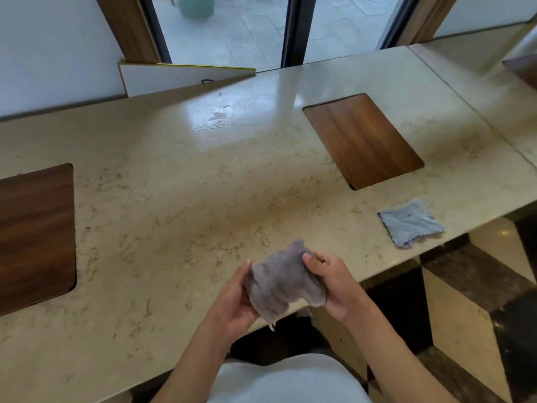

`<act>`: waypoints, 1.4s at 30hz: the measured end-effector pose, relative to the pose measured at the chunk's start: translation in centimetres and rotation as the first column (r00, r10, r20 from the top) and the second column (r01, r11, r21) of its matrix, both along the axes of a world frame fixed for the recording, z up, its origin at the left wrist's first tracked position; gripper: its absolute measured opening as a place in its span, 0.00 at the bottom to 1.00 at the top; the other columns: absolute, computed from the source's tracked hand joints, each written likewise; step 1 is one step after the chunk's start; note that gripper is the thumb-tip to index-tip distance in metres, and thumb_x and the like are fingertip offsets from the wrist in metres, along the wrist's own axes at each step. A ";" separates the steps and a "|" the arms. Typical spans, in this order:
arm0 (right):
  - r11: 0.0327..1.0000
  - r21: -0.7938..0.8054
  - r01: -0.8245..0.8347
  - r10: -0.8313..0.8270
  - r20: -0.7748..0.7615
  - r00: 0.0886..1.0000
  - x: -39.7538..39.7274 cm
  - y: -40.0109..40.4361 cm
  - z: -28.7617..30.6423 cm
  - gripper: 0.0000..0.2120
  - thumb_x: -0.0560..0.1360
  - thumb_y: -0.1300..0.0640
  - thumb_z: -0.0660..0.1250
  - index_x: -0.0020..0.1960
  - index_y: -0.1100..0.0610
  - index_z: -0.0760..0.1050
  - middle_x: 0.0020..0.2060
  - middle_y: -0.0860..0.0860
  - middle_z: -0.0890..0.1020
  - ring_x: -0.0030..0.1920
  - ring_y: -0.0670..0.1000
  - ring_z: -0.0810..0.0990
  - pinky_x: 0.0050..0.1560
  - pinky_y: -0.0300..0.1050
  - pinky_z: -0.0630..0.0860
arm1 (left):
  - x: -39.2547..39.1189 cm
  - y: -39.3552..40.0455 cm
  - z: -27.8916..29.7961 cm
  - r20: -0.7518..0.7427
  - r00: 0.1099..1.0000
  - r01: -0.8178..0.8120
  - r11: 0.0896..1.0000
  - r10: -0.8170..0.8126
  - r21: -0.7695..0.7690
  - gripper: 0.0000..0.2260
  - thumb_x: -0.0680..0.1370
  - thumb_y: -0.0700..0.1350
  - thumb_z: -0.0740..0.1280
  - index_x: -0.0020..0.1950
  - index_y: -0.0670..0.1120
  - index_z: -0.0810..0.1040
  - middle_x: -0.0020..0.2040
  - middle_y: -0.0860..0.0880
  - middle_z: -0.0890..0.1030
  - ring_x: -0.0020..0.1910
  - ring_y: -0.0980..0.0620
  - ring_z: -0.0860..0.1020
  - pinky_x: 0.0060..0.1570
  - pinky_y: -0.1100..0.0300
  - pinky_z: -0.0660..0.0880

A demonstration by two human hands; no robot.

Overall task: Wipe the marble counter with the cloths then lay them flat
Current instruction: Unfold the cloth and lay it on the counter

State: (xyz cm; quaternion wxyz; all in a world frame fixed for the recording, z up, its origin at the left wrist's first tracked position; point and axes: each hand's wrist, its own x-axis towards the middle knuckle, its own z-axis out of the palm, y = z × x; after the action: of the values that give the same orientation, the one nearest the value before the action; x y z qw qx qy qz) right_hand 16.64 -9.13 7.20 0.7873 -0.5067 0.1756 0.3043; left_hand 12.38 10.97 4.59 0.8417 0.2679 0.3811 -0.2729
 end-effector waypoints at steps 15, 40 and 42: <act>0.950 -0.313 -0.023 -0.024 -0.145 0.989 8.6 -20.5 -4.5 0.06 0.83 0.62 0.64 0.58 0.58 0.78 0.53 0.60 0.86 0.51 0.59 0.87 0.54 0.58 0.83 | 6.1 -21.9 -2.5 0.037 0.998 0.035 0.910 -0.055 0.414 0.12 0.82 0.39 0.64 0.65 0.39 0.77 0.55 0.38 0.86 0.52 0.38 0.85 0.43 0.50 0.82; 0.353 -0.927 -0.125 0.475 0.062 0.878 8.6 -20.9 -7.0 0.09 0.78 0.60 0.70 0.48 0.54 0.70 0.45 0.49 0.75 0.46 0.50 0.76 0.46 0.49 0.77 | 5.9 -22.9 -4.2 -0.177 0.960 0.219 0.188 -0.215 0.957 0.14 0.73 0.38 0.74 0.49 0.50 0.71 0.45 0.45 0.79 0.41 0.48 0.79 0.34 0.58 0.76; 0.324 -0.938 -0.125 0.517 0.065 0.854 8.2 -21.2 -6.7 0.08 0.79 0.58 0.70 0.48 0.55 0.70 0.44 0.48 0.75 0.45 0.50 0.76 0.46 0.51 0.77 | 5.6 -23.1 -4.1 -0.185 0.951 0.235 0.189 -0.249 0.953 0.14 0.73 0.39 0.74 0.48 0.50 0.70 0.44 0.44 0.78 0.40 0.45 0.79 0.36 0.50 0.80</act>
State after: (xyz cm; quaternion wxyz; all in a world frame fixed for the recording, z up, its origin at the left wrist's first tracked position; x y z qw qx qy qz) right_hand 24.81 -30.33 0.49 0.3184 -0.9215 0.0612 0.2137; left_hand 18.02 -12.16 0.44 0.4431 0.7874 0.4153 -0.1060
